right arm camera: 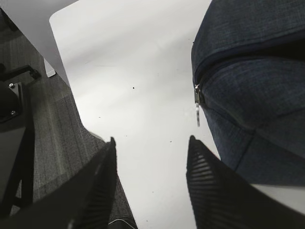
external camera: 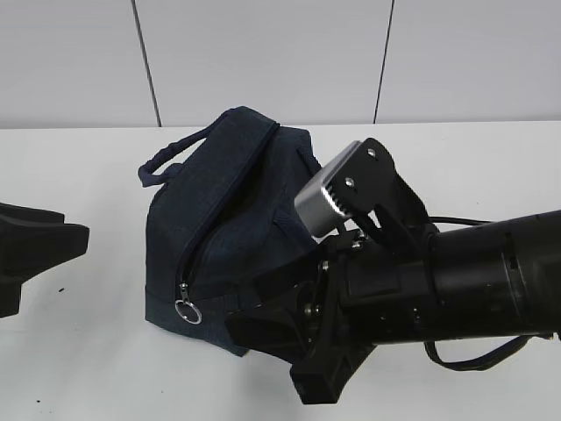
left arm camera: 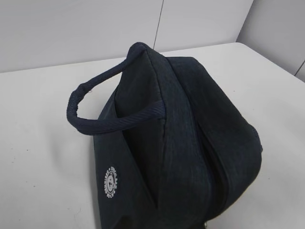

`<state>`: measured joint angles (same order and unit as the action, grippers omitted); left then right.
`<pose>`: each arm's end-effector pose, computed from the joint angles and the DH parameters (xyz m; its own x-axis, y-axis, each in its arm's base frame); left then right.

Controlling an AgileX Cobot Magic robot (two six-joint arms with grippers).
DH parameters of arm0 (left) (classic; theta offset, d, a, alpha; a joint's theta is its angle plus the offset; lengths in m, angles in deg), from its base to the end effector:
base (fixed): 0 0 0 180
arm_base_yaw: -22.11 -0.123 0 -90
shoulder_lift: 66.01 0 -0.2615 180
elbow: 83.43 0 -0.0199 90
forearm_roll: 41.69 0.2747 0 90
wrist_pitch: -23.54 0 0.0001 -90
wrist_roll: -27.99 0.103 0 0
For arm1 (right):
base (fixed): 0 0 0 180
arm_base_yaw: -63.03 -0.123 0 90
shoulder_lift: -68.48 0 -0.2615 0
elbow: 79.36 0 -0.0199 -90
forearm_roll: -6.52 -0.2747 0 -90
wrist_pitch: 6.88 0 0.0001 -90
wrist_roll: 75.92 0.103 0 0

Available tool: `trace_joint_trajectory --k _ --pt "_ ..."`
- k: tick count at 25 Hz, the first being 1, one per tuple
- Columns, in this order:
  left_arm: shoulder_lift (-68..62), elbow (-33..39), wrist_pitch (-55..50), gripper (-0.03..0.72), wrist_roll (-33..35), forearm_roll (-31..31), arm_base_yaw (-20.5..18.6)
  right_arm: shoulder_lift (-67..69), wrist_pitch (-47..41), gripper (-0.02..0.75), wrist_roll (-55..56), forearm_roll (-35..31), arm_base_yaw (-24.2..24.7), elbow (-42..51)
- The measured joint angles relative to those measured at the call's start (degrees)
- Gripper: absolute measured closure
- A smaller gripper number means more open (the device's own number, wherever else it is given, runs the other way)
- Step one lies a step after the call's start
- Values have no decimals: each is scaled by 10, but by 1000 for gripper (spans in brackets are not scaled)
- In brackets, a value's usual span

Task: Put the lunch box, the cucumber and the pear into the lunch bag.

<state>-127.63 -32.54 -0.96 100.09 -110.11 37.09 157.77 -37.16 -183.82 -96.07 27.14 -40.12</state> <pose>0.1999 -0.0947 0.2159 -0.4558 0.2150 -0.8637 0.6016 0.7896 -0.1209 0.2138 0.2174 0.1824 -0.3694 -0.3310 -0.8683 -0.8745 0.4398 0.2044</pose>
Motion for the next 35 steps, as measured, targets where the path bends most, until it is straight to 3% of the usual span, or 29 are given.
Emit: trace_joint_trajectory --k 3,6,8,10,16,17,19,21,26,29,35 --pt "1 0 0 457 0 -1 0 0 -3 361 0 0 0 0" --pt "1 0 1 458 0 -1 0 0 1 361 47 77 -2 0" --pt "1 0 1 458 0 -1 0 0 36 361 140 203 -12 0" --pt "1 0 1 458 0 -1 0 0 115 361 313 372 -37 0" --pt "1 0 2 459 0 -2 0 2 332 361 765 779 -129 28" --pt "1 0 2 459 0 -2 0 8 373 361 869 885 -140 39" --pt "1 0 2 459 0 -2 0 24 421 361 1009 1030 -143 55" --pt "1 0 2 459 0 -2 0 52 467 361 1100 1133 -143 59" --pt "1 0 2 459 0 -2 0 130 575 362 1145 1162 -144 59" --pt "1 0 3 459 0 -2 0 162 646 374 1146 1128 -144 57" --pt "1 0 3 459 0 -2 0 206 692 413 1135 1073 -144 43"
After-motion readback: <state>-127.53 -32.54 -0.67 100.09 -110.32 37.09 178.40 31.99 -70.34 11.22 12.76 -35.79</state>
